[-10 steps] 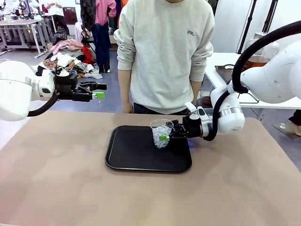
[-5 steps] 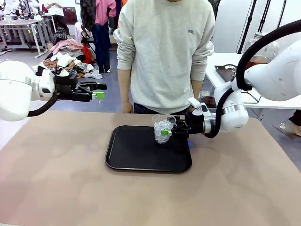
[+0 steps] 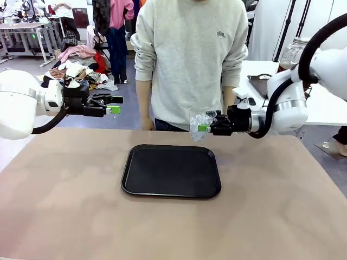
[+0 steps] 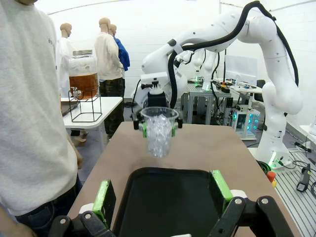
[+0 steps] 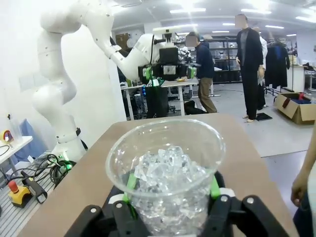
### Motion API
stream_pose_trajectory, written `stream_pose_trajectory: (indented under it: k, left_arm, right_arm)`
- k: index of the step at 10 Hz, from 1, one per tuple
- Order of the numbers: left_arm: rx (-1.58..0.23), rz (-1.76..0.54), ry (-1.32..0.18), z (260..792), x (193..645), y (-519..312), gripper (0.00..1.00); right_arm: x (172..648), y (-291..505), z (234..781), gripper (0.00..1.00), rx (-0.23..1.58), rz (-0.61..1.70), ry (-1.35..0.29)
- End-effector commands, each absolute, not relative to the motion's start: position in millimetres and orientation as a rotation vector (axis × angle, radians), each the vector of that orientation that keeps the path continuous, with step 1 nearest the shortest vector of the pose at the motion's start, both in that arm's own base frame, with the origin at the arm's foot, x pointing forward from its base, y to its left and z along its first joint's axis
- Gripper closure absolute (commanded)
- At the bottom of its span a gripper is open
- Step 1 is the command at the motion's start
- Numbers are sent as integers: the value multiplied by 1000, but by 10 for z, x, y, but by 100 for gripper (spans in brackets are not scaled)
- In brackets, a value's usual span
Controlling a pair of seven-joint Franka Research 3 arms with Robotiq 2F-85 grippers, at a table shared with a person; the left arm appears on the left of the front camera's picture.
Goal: Pour the drink into the iced cup.
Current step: Pick up the iced cup indicated by the human and present it to them, then open the gripper to release the iced cup you were holding.
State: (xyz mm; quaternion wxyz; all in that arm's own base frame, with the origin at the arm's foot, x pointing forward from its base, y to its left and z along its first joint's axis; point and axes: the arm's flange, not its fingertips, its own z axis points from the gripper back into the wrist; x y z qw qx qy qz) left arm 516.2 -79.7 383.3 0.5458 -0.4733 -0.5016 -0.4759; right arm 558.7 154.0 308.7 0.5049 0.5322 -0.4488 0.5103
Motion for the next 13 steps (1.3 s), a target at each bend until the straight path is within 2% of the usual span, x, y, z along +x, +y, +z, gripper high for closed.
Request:
stream_pose_trajectory:
  k: [1,13]
  left_arm:
    - [-1119,-1119,-1201,3855,5172,-809,0]
    - [-1119,-1119,-1201,3855,5172,-809,0]
  right_arm:
    - [5661,1534,3283,35,1286,1215,-1058]
    - [5776,1453,3346,35,1298,1201,-1032]
